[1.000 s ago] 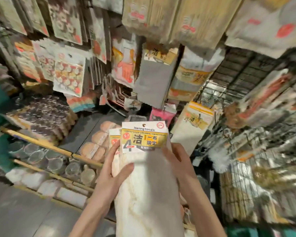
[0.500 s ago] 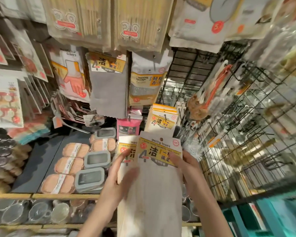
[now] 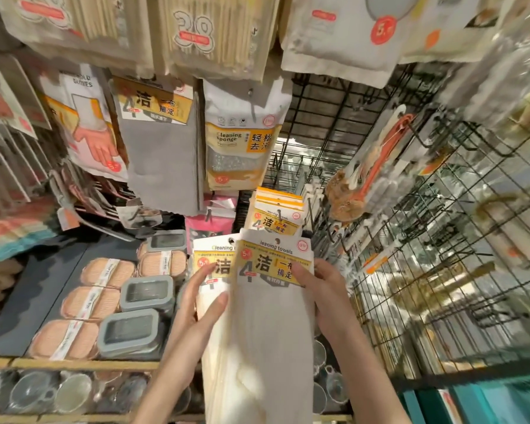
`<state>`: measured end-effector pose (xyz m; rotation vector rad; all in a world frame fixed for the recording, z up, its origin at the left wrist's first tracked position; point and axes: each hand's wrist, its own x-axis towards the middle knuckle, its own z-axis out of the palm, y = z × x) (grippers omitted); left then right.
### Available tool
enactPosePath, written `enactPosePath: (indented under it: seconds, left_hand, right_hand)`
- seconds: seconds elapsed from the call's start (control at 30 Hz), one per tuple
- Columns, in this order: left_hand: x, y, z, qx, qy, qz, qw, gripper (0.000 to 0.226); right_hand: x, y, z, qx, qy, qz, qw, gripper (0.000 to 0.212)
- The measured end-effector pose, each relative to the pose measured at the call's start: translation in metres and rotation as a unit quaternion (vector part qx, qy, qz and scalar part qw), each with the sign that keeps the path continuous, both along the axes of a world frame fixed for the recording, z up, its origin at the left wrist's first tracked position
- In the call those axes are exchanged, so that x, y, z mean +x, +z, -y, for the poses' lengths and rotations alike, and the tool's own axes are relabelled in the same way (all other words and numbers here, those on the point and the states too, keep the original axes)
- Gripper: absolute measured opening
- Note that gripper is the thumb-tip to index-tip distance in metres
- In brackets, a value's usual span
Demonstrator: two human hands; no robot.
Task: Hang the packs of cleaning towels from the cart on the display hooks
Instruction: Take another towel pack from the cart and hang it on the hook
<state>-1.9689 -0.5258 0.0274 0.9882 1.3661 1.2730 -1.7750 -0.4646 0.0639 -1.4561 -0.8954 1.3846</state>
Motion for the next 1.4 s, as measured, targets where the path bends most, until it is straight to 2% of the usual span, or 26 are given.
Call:
enactPosePath:
  seconds: [0.1,0.2,0.3,0.5,0.9,1.2,1.4]
  left_hand:
    - [-0.004,-0.003,-0.012,0.006,0.025,-0.045,0.999,0.045]
    - [-0.011,-0.010,-0.020,-0.009,0.054,-0.067,0.996,0.045]
    - [-0.020,-0.020,-0.028,-0.012,0.060,-0.095,0.994,0.044]
    - [-0.022,-0.042,-0.052,-0.016,0.069,-0.134,0.989,0.045]
    - [-0.014,-0.085,-0.071,-0.020,0.097,-0.119,0.988,0.044]
    - [-0.025,-0.111,-0.073,0.015,0.112,-0.125,0.986,0.044]
    - [-0.036,-0.132,-0.063,0.041,0.119,-0.140,0.982,0.051]
  right_hand:
    - [0.006,-0.013,-0.014,0.016,0.007,-0.010,1.000,0.025]
    - [0.009,-0.028,-0.035,-0.011,-0.032,-0.020,0.999,0.016]
    - [0.008,-0.045,-0.060,-0.043,-0.050,0.003,0.998,0.017]
    - [0.007,-0.079,-0.097,-0.029,-0.063,0.036,0.997,0.015]
    - [0.016,-0.115,-0.116,0.079,-0.051,0.009,0.996,0.018]
    - [0.023,-0.120,-0.131,0.097,-0.093,0.001,0.991,0.013]
    - [0.014,-0.129,-0.126,0.084,-0.104,-0.032,0.991,0.019]
